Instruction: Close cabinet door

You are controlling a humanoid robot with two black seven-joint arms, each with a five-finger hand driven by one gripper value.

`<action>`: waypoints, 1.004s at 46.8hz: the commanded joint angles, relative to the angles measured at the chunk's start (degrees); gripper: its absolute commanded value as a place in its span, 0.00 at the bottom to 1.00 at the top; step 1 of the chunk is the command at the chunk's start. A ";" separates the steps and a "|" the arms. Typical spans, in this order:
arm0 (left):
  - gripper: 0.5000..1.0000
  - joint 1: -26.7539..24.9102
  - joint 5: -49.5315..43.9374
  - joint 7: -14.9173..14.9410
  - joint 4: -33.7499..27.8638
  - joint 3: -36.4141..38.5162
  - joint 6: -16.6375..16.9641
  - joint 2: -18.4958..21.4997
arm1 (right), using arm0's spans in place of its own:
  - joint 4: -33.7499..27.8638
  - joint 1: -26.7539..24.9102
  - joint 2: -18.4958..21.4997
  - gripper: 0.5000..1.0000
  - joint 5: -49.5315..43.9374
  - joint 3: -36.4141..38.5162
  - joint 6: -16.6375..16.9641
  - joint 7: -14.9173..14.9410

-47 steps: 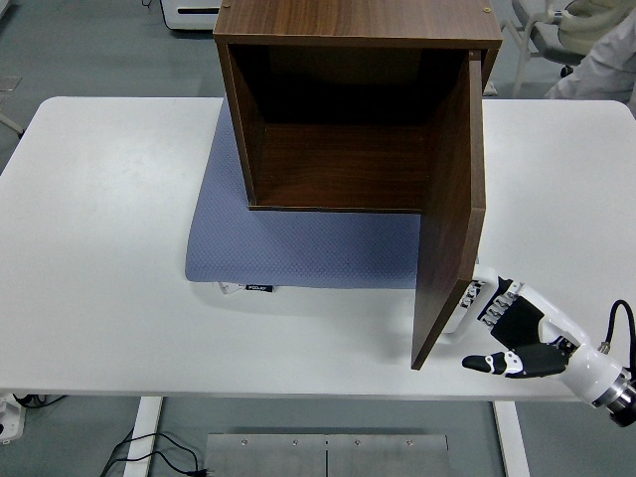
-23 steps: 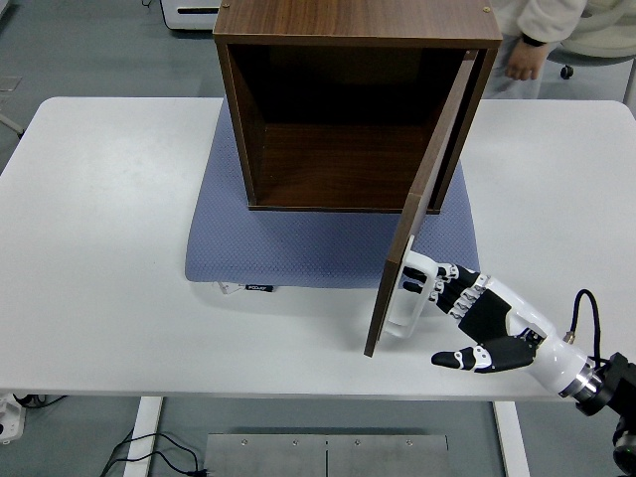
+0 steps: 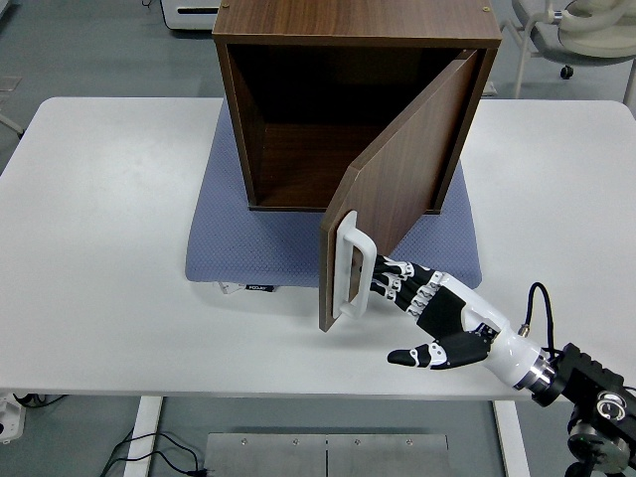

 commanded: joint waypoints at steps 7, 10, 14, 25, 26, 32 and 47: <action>1.00 -0.03 0.00 0.06 -0.01 0.00 0.00 0.00 | -1.34 1.65 1.11 1.00 -0.08 -0.81 -0.55 -0.56; 1.00 -0.03 0.00 -0.03 -0.01 0.00 0.00 0.00 | -1.69 2.35 1.55 1.00 -0.08 -0.99 -1.34 -0.65; 1.00 0.06 0.00 0.06 -0.01 0.00 0.00 0.00 | -1.86 3.58 2.07 1.00 0.01 -1.78 -2.13 -0.82; 1.00 0.06 0.00 -0.03 -0.01 0.00 0.00 0.00 | -3.71 6.57 3.83 1.00 0.53 -3.89 -4.24 -1.18; 1.00 -0.03 0.00 -0.03 -0.01 0.00 0.00 0.00 | -3.71 6.83 4.01 1.00 0.53 -4.15 -4.33 -1.18; 1.00 -0.03 0.00 -0.03 -0.01 0.00 0.00 0.00 | -3.89 8.33 5.06 1.00 0.71 -5.03 -4.68 -1.44; 1.00 -0.03 0.00 -0.03 -0.01 0.00 0.00 0.00 | -7.40 12.46 7.87 1.00 0.89 -8.02 -5.82 -1.88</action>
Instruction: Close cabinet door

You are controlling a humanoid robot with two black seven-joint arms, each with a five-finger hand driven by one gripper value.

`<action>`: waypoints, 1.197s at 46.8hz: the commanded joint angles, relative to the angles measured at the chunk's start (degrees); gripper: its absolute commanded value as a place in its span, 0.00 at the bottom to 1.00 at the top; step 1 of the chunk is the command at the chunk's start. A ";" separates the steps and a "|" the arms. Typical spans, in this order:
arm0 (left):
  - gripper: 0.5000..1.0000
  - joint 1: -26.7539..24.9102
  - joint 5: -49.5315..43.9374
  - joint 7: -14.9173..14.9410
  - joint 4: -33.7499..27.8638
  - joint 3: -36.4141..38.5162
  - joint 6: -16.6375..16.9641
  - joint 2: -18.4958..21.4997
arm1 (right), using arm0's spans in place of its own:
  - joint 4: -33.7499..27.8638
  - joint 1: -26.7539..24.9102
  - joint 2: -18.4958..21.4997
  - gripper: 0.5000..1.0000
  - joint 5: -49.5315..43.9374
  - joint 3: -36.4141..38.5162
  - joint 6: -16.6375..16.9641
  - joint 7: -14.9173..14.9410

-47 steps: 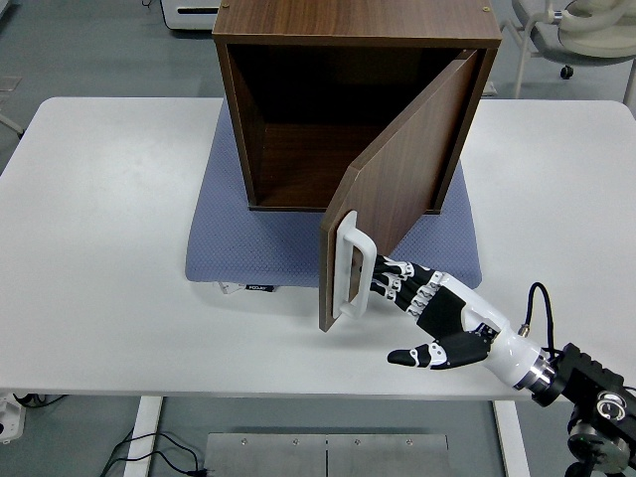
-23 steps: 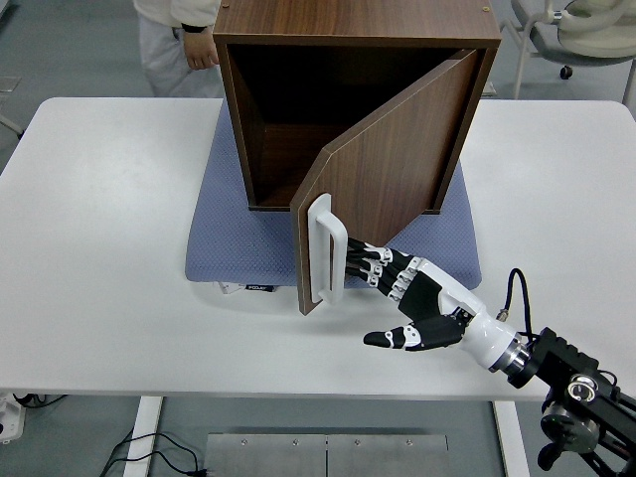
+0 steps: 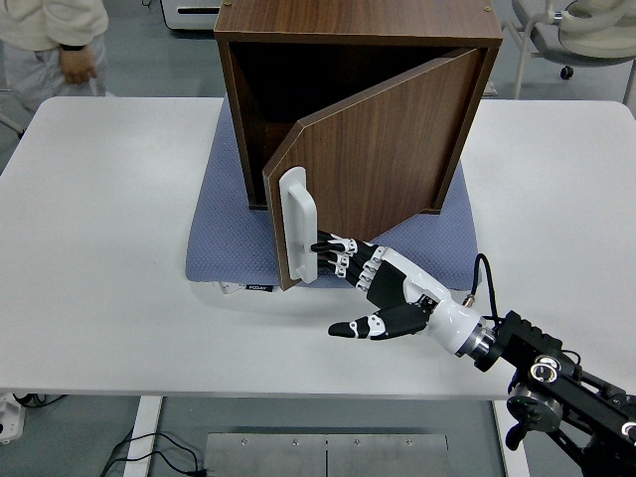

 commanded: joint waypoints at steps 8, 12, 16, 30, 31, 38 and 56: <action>1.00 -0.05 0.00 -0.01 0.01 0.00 0.00 0.00 | -3.01 2.33 1.99 1.00 0.28 -0.01 -0.09 -0.21; 1.00 -0.05 0.00 0.07 0.01 0.00 0.00 0.00 | -4.07 3.12 2.52 1.00 0.63 -0.01 -0.36 -0.30; 1.00 0.04 0.00 -0.01 0.01 0.00 0.00 0.00 | -4.94 3.74 2.78 1.00 1.42 -0.10 -0.97 -0.65; 1.00 -0.05 0.00 -0.01 0.01 0.00 0.00 0.00 | -7.23 6.64 4.28 1.00 3.70 -0.10 -4.39 -1.62; 1.00 0.04 0.00 -0.01 0.01 0.00 0.00 0.00 | -7.32 6.81 4.45 1.00 3.97 -0.10 -4.75 -1.79; 1.00 -0.05 0.00 -0.01 0.01 0.00 0.00 0.00 | -7.76 8.57 5.69 1.00 5.46 -0.89 -6.42 -2.15; 1.00 -0.05 0.00 0.07 0.01 0.00 0.00 0.00 | -14.61 11.65 10.78 1.00 6.52 -4.05 -10.37 -3.11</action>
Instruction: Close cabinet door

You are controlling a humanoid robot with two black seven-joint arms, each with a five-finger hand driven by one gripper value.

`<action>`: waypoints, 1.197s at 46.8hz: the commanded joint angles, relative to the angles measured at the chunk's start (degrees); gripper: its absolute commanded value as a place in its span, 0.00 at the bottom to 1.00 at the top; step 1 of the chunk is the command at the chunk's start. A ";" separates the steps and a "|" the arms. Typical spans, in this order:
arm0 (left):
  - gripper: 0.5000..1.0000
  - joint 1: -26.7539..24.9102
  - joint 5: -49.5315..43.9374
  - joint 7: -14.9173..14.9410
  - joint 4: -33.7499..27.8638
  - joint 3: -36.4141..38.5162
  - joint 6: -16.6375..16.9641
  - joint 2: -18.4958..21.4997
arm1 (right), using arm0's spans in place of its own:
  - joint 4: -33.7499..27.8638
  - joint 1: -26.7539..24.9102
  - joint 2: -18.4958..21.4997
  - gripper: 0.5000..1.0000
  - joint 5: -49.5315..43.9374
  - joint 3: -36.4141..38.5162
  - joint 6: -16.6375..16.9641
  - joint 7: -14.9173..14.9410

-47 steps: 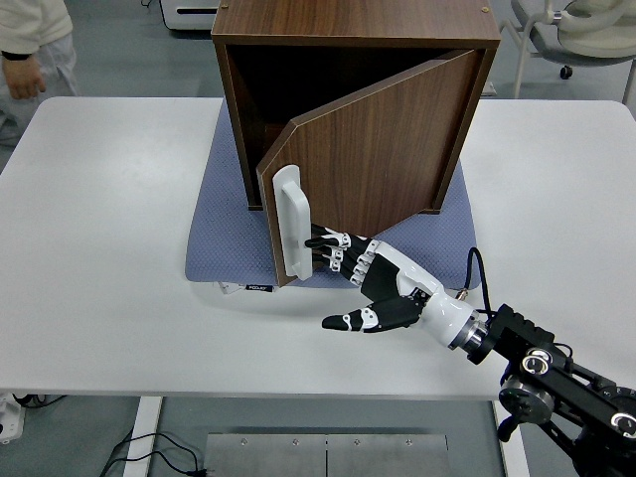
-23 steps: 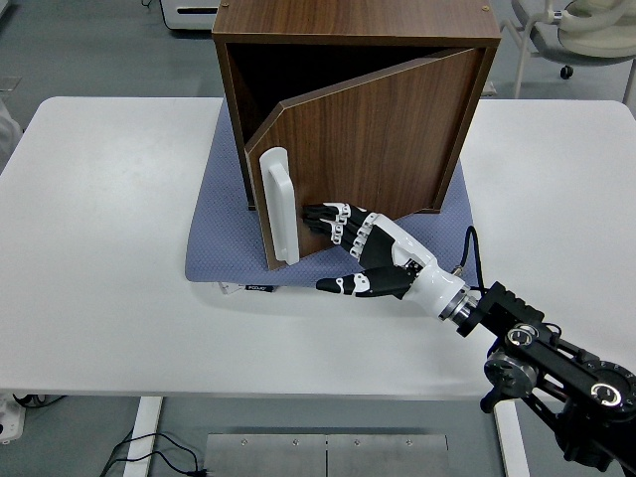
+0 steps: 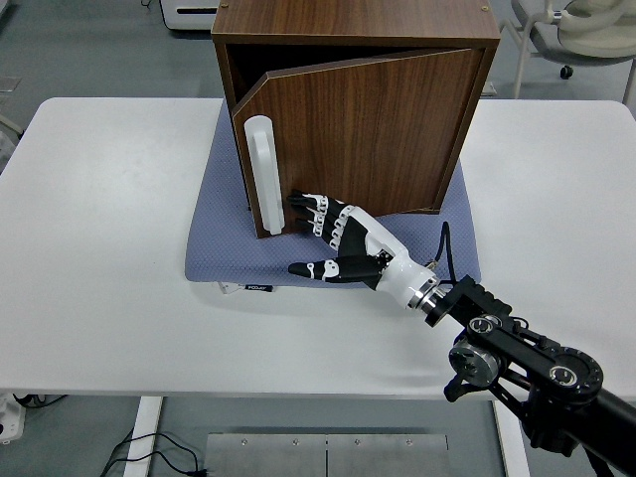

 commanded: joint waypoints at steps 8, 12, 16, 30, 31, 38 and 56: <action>1.00 -0.04 0.00 -0.01 -0.01 0.00 0.00 0.00 | -1.35 2.05 1.43 1.00 1.94 -0.86 -2.31 -0.86; 1.00 -0.04 0.00 0.07 -0.01 0.00 0.00 0.00 | -1.44 3.10 1.43 1.00 3.35 -1.13 -3.01 -1.13; 1.00 -0.04 0.00 0.07 -0.01 0.00 0.00 0.00 | -2.32 3.80 1.43 1.00 4.14 -1.13 -3.80 -1.22; 1.00 -0.04 0.00 -0.01 -0.01 0.00 0.00 0.00 | -3.81 6.79 1.34 1.00 8.44 -1.04 -6.09 -1.48; 1.00 0.05 0.00 -0.01 -0.01 0.00 0.00 0.00 | -3.90 6.97 1.43 1.00 8.71 -1.04 -6.35 -1.48; 1.00 -0.04 0.00 -0.01 -0.01 0.00 0.00 0.00 | -4.26 7.85 1.43 1.00 11.17 -1.04 -7.58 -1.66; 1.00 -0.04 0.00 -0.01 -0.01 0.00 0.00 0.00 | -6.36 8.46 1.43 1.00 13.99 0.46 -10.13 -1.66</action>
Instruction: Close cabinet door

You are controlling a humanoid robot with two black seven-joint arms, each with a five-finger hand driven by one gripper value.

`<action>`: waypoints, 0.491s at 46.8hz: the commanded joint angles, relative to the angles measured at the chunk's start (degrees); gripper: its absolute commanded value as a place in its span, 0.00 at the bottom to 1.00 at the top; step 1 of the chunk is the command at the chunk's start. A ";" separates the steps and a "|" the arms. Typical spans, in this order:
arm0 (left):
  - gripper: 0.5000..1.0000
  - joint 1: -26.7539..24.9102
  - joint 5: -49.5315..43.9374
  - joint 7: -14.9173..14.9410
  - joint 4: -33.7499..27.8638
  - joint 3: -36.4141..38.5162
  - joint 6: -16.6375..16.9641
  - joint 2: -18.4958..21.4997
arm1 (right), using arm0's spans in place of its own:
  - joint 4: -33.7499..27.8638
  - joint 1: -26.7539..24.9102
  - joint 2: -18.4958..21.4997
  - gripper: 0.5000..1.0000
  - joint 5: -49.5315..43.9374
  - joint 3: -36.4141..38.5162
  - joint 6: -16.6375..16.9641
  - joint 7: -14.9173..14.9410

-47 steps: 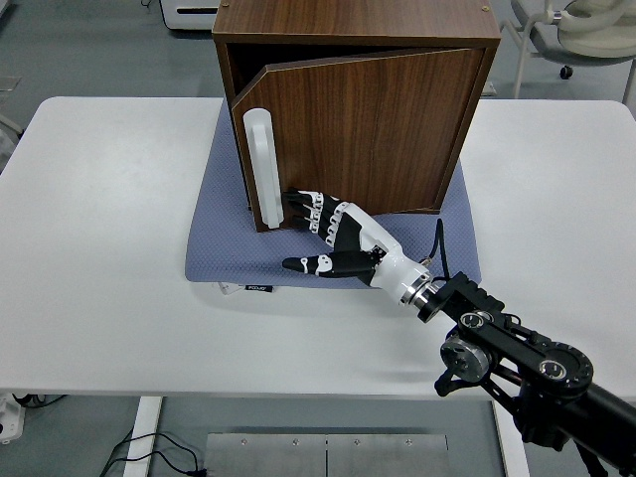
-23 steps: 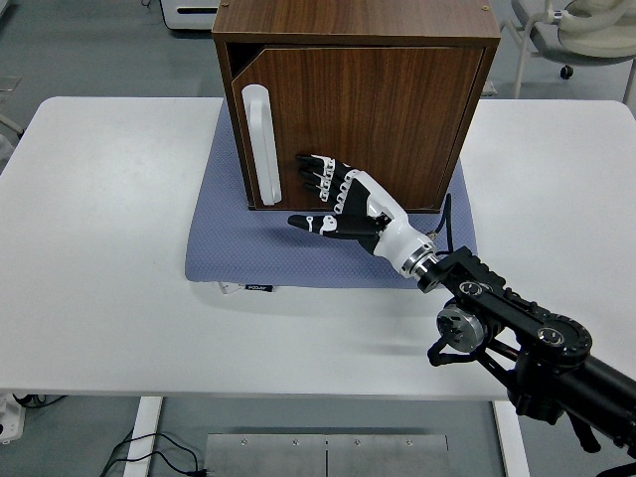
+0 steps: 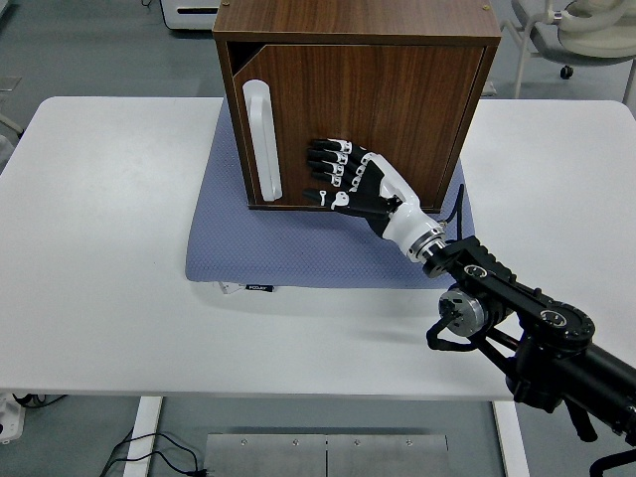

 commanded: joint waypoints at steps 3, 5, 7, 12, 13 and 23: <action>1.00 -0.03 0.00 0.00 0.01 0.00 0.00 0.00 | -0.11 -0.26 0.01 1.00 0.12 0.29 -0.35 0.09; 1.00 -0.03 0.00 0.00 0.01 0.00 0.00 0.00 | -0.02 -0.43 0.01 1.00 0.12 0.29 -0.35 0.18; 1.00 -0.03 0.00 0.00 0.01 0.00 0.00 0.00 | 0.07 -0.52 0.01 1.00 0.12 0.29 -0.35 0.35; 1.00 -0.03 0.00 0.09 0.01 0.00 0.00 0.00 | 0.86 -1.05 -0.34 1.00 -0.23 0.20 0.53 0.79; 1.00 -0.03 0.00 0.00 0.01 0.00 0.00 0.00 | 1.12 -1.13 -0.43 1.00 -0.32 0.20 0.62 0.88; 1.00 0.06 0.00 0.00 0.01 0.00 0.00 0.00 | 6.48 -2.45 -4.21 1.00 -3.04 -0.06 5.19 2.11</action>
